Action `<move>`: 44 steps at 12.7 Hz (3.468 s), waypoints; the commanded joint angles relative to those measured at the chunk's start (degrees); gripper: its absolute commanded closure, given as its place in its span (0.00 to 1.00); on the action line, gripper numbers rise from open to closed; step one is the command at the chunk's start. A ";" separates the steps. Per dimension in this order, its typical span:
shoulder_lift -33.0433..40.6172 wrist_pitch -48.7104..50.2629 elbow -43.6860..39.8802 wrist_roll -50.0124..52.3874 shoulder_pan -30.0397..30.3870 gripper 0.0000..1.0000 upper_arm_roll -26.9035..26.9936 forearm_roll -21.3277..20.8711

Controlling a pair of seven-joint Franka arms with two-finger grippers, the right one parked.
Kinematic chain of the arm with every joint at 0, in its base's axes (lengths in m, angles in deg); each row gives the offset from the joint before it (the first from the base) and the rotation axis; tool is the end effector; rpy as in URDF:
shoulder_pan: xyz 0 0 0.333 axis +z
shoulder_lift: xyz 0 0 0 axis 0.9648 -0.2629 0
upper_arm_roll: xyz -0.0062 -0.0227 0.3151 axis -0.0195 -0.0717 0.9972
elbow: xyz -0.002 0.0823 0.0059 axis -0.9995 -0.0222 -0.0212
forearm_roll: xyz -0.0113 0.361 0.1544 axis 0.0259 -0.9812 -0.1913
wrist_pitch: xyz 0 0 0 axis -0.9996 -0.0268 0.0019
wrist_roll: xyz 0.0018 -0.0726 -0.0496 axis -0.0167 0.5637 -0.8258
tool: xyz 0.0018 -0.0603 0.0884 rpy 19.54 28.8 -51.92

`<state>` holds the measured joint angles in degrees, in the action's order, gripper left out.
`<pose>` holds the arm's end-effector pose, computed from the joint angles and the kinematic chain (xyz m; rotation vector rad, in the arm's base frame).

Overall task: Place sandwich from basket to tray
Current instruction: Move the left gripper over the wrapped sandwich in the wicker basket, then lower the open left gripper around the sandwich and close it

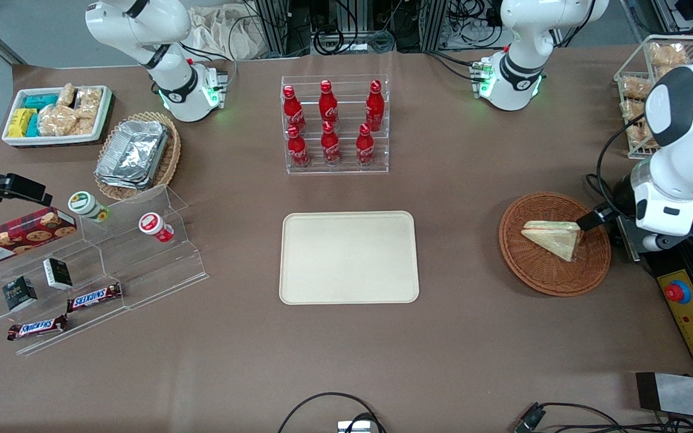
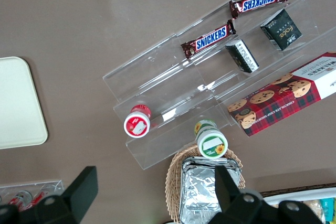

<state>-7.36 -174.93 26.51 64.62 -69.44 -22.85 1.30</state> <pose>0.5649 -0.0086 0.4589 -3.0000 -0.8635 0.1174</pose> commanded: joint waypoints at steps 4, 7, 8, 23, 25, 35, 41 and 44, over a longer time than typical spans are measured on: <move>3.80 -13.04 12.94 2.05 5.14 0.00 -0.04 4.36; 3.54 -17.53 16.90 2.57 7.07 0.00 -0.04 5.59; 3.02 -18.06 17.17 2.57 7.16 0.00 -0.04 5.85; -6.04 -37.22 22.01 4.06 6.90 0.00 -0.21 8.84; -6.83 -37.67 22.09 5.90 6.73 0.00 -0.21 8.84; -9.21 -44.79 25.70 6.97 6.55 0.00 -0.48 8.93; -9.47 -44.70 25.61 6.79 5.85 0.58 -0.57 8.84; -9.38 -44.35 25.52 6.00 5.85 0.81 -0.65 8.67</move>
<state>-16.92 -218.12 51.51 70.66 -63.24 -23.37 9.53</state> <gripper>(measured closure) 0.586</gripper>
